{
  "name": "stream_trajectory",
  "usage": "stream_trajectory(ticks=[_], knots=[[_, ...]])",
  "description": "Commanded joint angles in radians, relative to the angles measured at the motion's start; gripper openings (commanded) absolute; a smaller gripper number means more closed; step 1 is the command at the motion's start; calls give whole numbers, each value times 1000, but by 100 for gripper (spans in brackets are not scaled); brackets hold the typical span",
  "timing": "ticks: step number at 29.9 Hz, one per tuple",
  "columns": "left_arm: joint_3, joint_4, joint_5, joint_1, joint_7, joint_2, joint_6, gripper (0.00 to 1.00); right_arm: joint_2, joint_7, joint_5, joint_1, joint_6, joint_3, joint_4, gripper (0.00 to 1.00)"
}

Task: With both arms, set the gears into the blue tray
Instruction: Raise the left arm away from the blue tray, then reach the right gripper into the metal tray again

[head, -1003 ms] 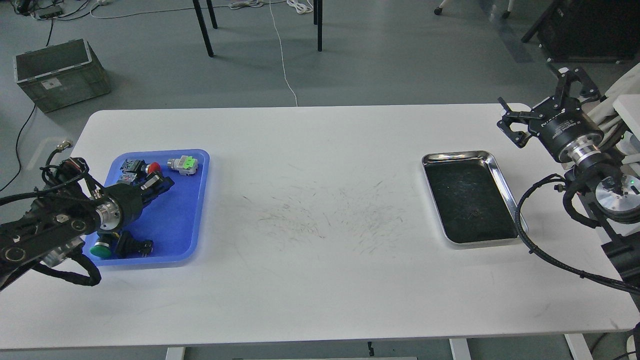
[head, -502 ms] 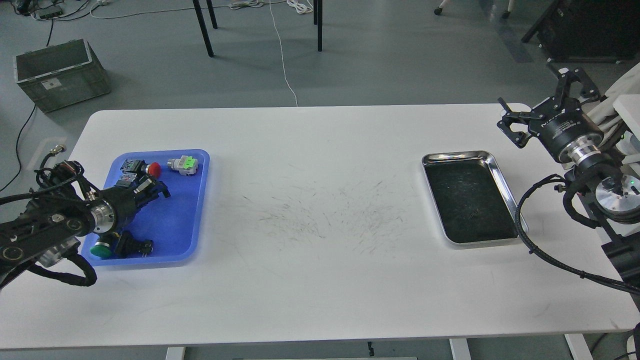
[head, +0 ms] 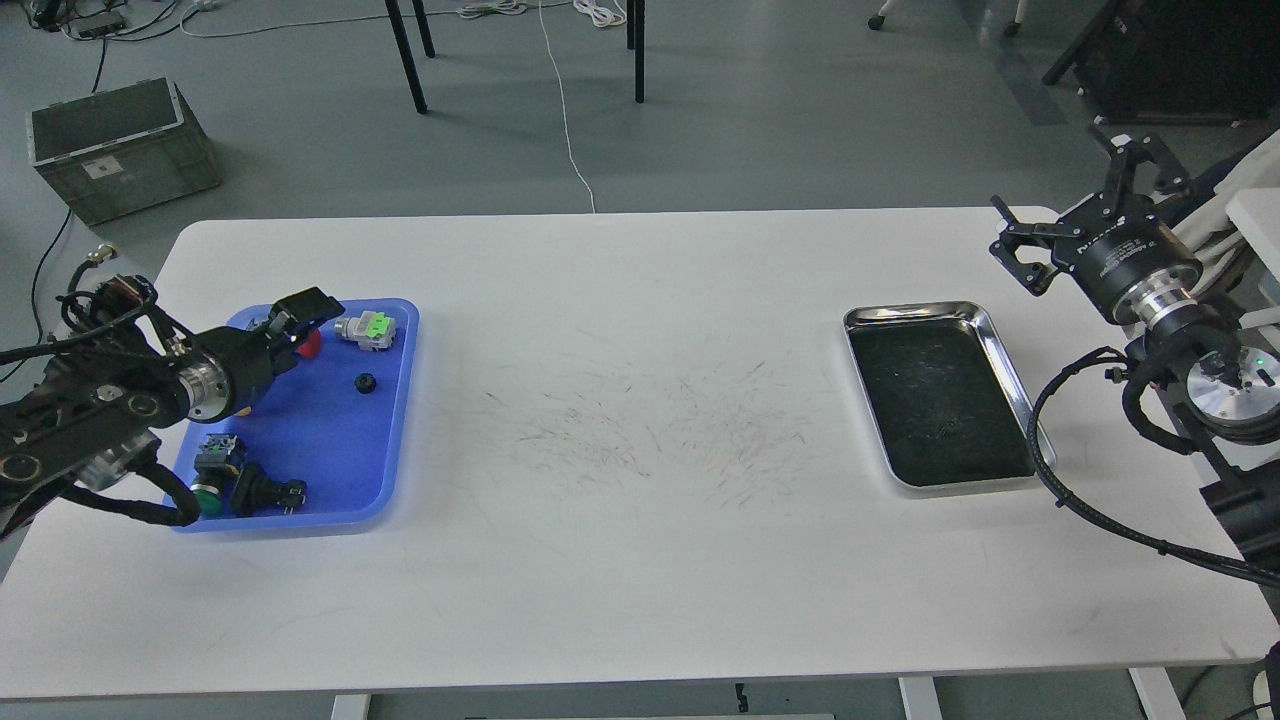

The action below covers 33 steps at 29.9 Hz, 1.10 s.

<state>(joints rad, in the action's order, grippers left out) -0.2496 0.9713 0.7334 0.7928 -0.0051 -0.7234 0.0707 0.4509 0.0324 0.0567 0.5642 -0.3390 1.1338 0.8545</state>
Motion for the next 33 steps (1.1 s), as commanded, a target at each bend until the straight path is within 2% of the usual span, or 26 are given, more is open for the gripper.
stream_trajectory(ticks=[1,6,10,12,18,24,29,33], knots=[[-109,0,-25,20,-10,4,21,97,0,0,0,6,2,-2,0,99],[-287,-20,-129,20,-16,48,41,97,3,4,0,23,3,-3,0,99],[-436,-156,-241,39,-68,163,46,98,14,9,0,43,5,-3,0,99],[-468,-221,-291,75,-82,234,54,98,38,12,0,54,5,-5,0,99],[-488,-315,-503,129,-107,347,124,98,133,23,-2,75,3,-55,-2,99],[-500,-329,-621,141,-107,403,126,98,253,46,-14,190,-6,-267,17,99],[-513,-322,-631,158,-107,407,120,98,364,70,-135,321,-8,-489,83,99],[-513,-321,-629,174,-107,409,118,98,429,89,-331,367,-6,-655,202,99]])
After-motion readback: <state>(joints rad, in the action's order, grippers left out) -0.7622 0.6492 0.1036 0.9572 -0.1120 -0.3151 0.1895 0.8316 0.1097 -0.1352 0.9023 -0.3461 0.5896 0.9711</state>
